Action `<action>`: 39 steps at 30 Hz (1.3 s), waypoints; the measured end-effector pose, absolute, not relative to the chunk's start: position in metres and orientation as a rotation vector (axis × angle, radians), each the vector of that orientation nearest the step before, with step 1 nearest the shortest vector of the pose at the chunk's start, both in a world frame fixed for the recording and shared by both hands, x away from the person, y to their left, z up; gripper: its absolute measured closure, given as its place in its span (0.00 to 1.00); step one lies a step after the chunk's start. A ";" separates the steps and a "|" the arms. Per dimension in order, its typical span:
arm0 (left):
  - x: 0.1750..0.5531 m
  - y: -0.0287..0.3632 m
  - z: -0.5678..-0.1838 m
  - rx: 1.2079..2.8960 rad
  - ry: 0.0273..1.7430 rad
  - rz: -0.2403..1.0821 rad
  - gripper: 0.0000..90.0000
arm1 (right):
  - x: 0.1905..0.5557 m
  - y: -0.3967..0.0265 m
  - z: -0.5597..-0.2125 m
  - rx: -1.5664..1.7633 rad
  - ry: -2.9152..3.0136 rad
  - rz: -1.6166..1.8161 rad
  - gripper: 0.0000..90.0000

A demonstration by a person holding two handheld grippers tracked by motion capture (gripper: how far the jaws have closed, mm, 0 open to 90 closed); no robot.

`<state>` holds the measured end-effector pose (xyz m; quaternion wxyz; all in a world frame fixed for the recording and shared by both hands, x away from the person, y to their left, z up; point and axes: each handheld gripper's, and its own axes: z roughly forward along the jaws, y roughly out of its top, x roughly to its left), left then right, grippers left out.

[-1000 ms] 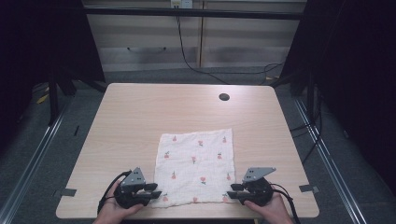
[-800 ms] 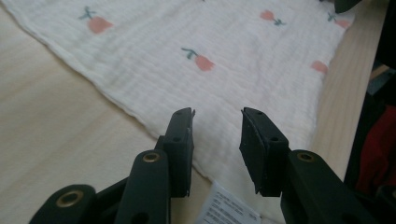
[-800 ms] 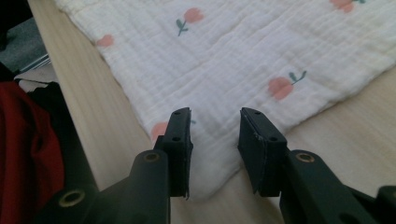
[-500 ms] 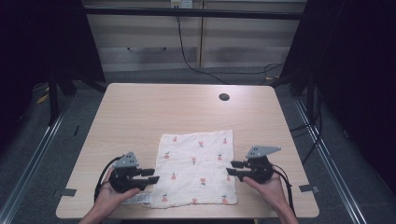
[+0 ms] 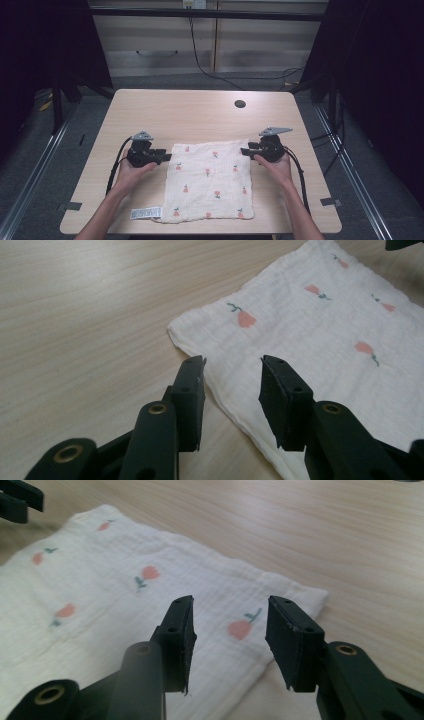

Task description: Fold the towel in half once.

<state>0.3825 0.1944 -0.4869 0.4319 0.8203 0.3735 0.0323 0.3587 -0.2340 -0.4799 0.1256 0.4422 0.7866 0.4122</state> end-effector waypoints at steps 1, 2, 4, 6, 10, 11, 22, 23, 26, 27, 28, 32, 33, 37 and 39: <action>0.386 0.194 -0.486 2.044 0.938 0.096 0.69 | 0.364 -0.236 -0.481 1.300 2.292 1.194 0.61; 0.389 0.194 -0.486 2.031 0.961 0.109 0.70 | 0.370 -0.238 -0.483 1.312 2.289 1.191 0.64; 0.393 0.195 -0.486 2.016 0.983 0.100 0.70 | 0.378 -0.243 -0.485 1.327 2.280 1.189 0.66; 0.401 0.196 -0.485 2.010 1.002 0.111 0.70 | 0.382 -0.246 -0.486 1.337 2.270 1.199 0.67; 0.414 0.197 -0.488 2.004 1.035 0.110 0.70 | 0.399 -0.248 -0.492 1.368 2.282 1.142 0.70; 0.414 0.197 -0.488 2.004 1.035 0.110 0.70 | 0.402 -0.248 -0.494 1.361 2.286 1.129 0.71; 0.426 0.202 -0.495 1.970 1.077 0.108 0.69 | 0.413 -0.245 -0.506 1.387 2.304 1.086 0.78; 0.427 0.201 -0.495 1.977 1.082 0.114 0.69 | 0.414 -0.245 -0.507 1.364 2.323 1.099 0.90; 0.428 0.198 -0.498 1.971 1.087 0.106 0.69 | 0.413 -0.245 -0.508 1.363 2.328 1.114 0.96; 0.429 0.196 -0.499 1.975 1.086 0.109 0.68 | 0.413 -0.245 -0.508 1.365 2.326 1.116 0.98; 0.429 0.196 -0.499 1.975 1.086 0.109 0.68 | 0.413 -0.245 -0.508 1.365 2.326 1.116 0.98; 0.432 0.187 -0.502 1.990 1.075 0.091 0.66 | 0.413 -0.244 -0.508 1.365 2.334 1.121 0.98; 0.432 0.187 -0.502 1.990 1.075 0.091 0.66 | 0.413 -0.243 -0.508 1.367 2.334 1.119 0.98; 0.433 0.177 -0.505 2.038 1.048 0.087 0.67 | 0.412 -0.243 -0.508 1.361 2.334 1.113 0.98; 0.434 0.176 -0.506 2.036 1.043 0.095 0.68 | 0.412 -0.243 -0.507 1.361 2.340 1.097 0.98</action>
